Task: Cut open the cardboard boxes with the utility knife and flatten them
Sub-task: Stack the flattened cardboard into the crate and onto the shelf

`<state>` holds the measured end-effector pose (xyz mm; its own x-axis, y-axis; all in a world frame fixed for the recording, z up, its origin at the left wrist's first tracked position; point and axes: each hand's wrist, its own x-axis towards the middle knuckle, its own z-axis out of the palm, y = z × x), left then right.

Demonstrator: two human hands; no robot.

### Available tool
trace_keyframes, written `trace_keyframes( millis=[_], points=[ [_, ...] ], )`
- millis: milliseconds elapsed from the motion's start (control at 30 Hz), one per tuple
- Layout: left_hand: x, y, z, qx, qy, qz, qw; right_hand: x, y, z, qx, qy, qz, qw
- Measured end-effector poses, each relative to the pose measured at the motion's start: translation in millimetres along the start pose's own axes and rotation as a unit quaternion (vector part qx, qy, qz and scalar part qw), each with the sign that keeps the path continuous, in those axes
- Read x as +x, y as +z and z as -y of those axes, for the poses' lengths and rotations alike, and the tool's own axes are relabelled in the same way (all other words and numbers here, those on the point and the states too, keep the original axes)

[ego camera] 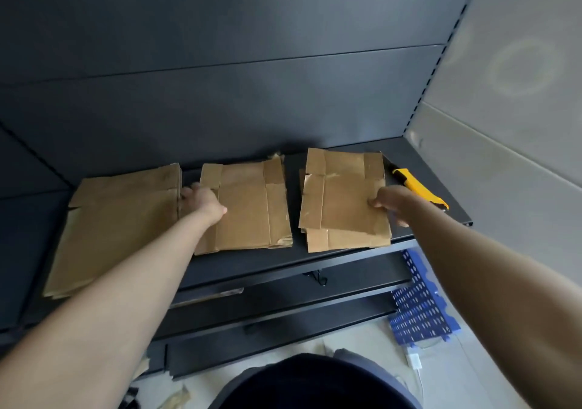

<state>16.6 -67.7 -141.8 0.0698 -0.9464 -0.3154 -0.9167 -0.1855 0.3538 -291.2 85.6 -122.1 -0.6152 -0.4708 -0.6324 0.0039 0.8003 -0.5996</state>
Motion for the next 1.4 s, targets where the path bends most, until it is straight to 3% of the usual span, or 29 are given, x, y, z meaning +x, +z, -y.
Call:
trace_keyframes(
  millis=[67, 100, 167, 267, 333, 400, 500, 633, 800, 900, 1000, 1067, 1133, 1167, 1267, 1400],
  points=[
    [-13.6, 5.8, -18.3, 0.031, 0.097, -0.05, 0.994, 2.3, 5.9, -3.5, -0.021, 0.016, 0.007, 1.0],
    [-24.8, 9.7, -31.1, 0.032, 0.171, -0.037, 0.984, 2.2, 7.7, -4.1, -0.022, 0.018, 0.012, 1.0],
    [-49.0, 21.4, -56.5, -0.018, 0.283, 0.063, 0.957, 6.4, 10.8, -2.9, -0.029, 0.011, 0.024, 0.999],
    [-69.1, 41.9, -80.1, -0.018, 0.307, 0.241, 0.92, 6.1, 12.0, -0.7, -0.067, 0.008, 0.027, 0.997],
    [-66.0, 54.7, -80.8, 0.029, 0.284, 0.288, 0.914, 5.2, 8.7, 1.5, -0.072, 0.014, 0.043, 0.996],
    [-62.1, 61.3, -79.0, 0.001, 0.261, 0.301, 0.917, 5.2, 2.5, 3.7, -0.081, 0.025, 0.072, 0.994],
    [-60.5, 66.6, -81.0, -0.043, 0.234, 0.288, 0.928, 7.6, -5.7, 5.4, -0.099, 0.027, 0.087, 0.991],
    [-66.5, 79.0, -84.1, 0.008, 0.226, 0.238, 0.944, 7.8, 1.5, 3.7, -0.119, 0.019, 0.092, 0.988],
    [-66.8, 79.5, -85.0, -0.035, 0.198, 0.23, 0.952, 8.7, 1.1, 4.5, 0.025, 0.029, 0.128, 0.991],
    [-70.3, 68.2, -86.5, -0.086, 0.222, 0.225, 0.945, 9.9, 3.8, 10.6, 0.049, 0.0, 0.126, 0.991],
    [-67.9, 48.7, -81.9, -0.199, 0.24, 0.133, 0.941, 11.2, -0.8, 21.2, 0.058, -0.012, 0.105, 0.993],
    [-58.2, 30.1, -73.5, -0.276, 0.195, 0.011, 0.941, 12.8, -5.7, 28.0, 0.063, -0.016, 0.097, 0.993],
    [-40.3, 14.7, -57.7, -0.247, 0.113, -0.109, 0.956, 12.8, -7.1, 34.4, 0.069, -0.025, 0.095, 0.993],
    [-30.6, 9.3, -46.7, -0.188, 0.056, -0.133, 0.971, 12.7, -5.6, 37.2, 0.074, -0.03, 0.095, 0.992],
    [-9.8, 6.4, -14.3, -0.049, -0.09, -0.021, 0.995, 9.4, 4.3, 43.3, 0.073, -0.045, 0.089, 0.992],
    [-3.7, 19.3, 6.1, -0.005, -0.073, 0.07, 0.995, 10.1, 24.8, 41.1, 0.046, -0.055, 0.075, 0.995]
  ],
)
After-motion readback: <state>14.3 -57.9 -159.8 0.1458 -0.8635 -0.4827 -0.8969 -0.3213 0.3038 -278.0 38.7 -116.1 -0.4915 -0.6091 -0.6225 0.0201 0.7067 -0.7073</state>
